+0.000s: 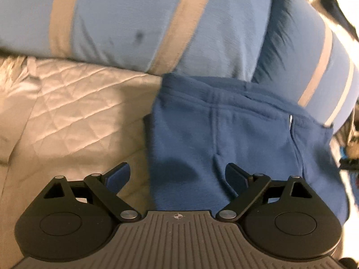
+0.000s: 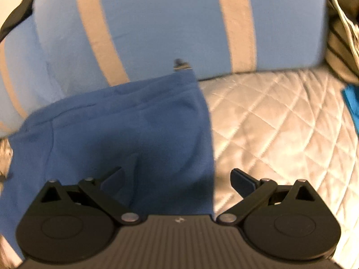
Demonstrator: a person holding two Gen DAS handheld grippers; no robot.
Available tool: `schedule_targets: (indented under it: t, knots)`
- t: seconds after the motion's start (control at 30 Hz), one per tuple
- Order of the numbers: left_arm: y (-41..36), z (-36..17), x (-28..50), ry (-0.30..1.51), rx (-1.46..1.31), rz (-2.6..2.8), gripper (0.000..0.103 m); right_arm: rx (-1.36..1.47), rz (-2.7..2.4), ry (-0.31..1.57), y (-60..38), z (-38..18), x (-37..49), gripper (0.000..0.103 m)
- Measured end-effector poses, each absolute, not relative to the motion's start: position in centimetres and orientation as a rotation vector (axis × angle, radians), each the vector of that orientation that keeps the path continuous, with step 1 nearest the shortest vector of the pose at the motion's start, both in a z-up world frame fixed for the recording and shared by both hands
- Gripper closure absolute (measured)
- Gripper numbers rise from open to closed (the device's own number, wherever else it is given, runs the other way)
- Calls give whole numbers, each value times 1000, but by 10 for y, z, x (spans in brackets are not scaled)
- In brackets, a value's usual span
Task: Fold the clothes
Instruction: 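Close the right gripper on the hoodie hem while the left gripper grasps beside it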
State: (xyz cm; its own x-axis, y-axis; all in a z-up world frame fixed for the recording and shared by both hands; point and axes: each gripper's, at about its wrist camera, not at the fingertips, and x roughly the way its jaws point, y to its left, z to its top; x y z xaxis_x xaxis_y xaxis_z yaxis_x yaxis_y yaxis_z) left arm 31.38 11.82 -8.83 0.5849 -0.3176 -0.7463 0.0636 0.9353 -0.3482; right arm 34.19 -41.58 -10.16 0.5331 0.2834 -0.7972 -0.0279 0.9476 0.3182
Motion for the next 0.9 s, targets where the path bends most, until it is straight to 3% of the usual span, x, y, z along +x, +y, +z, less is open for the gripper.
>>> schedule_targets:
  t: [0.33, 0.63, 0.9]
  knots:
    - [167, -119, 320, 982, -611, -285, 10, 475, 261, 1080, -459, -138, 349, 0]
    - [182, -153, 326, 948, -859, -469, 10, 707, 380, 1018, -490, -162, 349, 1]
    - [157, -161, 340, 977, -857, -604, 11, 684, 553, 1035, -473, -169, 355, 1]
